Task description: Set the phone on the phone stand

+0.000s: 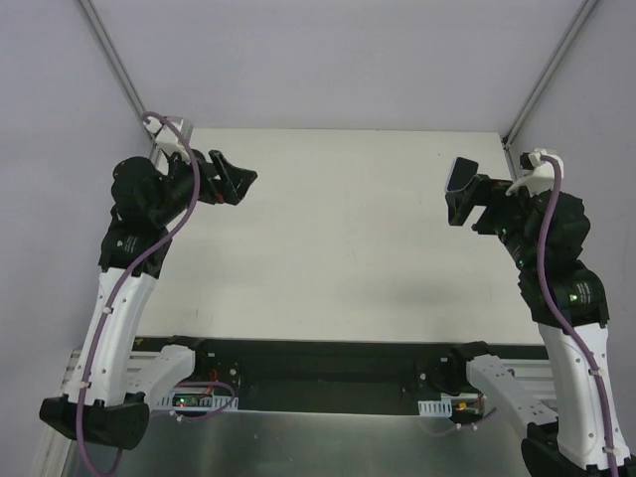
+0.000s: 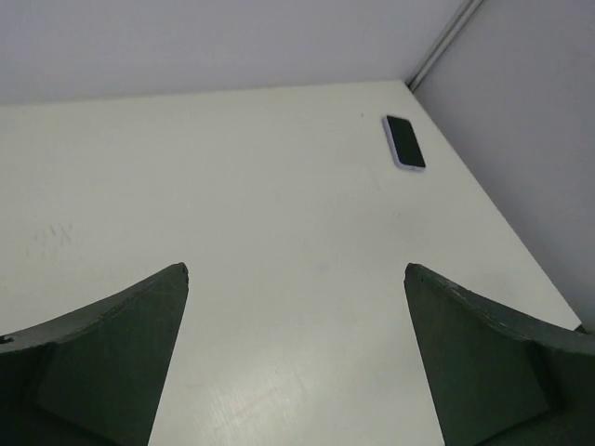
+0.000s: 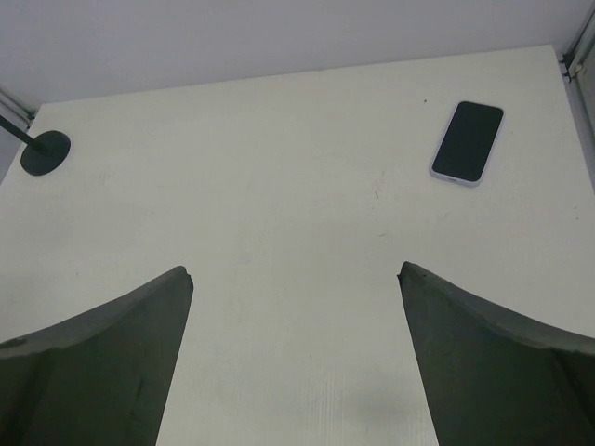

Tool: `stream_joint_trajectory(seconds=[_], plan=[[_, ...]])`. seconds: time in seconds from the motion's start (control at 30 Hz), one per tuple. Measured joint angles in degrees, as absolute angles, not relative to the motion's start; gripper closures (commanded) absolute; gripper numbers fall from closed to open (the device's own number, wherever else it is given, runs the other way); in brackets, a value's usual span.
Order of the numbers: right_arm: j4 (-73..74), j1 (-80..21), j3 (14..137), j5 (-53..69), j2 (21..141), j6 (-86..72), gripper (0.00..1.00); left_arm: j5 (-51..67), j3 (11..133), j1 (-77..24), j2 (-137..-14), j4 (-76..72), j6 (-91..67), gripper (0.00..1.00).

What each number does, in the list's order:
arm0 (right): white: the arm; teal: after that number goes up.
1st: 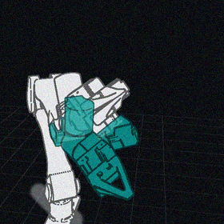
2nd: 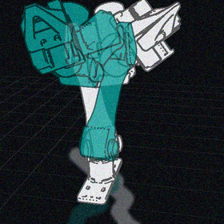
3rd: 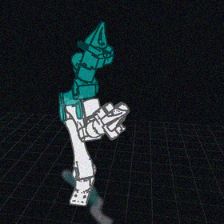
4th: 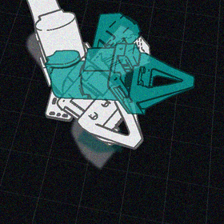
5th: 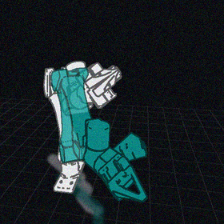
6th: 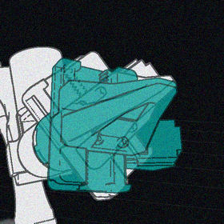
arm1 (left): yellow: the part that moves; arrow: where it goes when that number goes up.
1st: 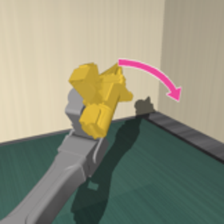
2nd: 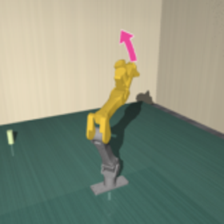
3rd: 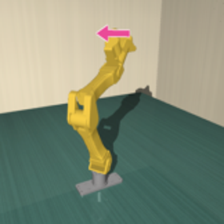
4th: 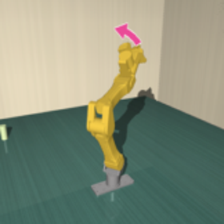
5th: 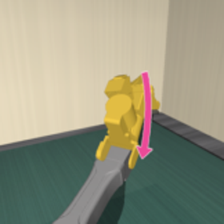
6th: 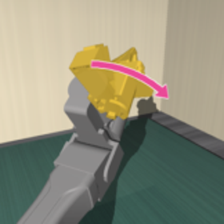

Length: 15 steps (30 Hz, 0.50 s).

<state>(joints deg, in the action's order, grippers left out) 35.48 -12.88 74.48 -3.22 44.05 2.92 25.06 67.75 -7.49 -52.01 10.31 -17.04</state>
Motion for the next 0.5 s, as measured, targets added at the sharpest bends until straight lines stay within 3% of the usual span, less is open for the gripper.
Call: stream_joint_trajectory(seconds=[0.23, 0.5], plan=[[36.82, -12.88, 74.26, -1.85, 46.22, 2.59, 0.04, 26.35, 65.76, -5.28, -61.43, 14.92, -24.51, 0.01], [36.82, -12.86, 73.69, 4.34, 52.69, 3.81, 0.04, 28.99, 62.98, 9.21, -68.25, 13.47, -41.47, 0.01]])
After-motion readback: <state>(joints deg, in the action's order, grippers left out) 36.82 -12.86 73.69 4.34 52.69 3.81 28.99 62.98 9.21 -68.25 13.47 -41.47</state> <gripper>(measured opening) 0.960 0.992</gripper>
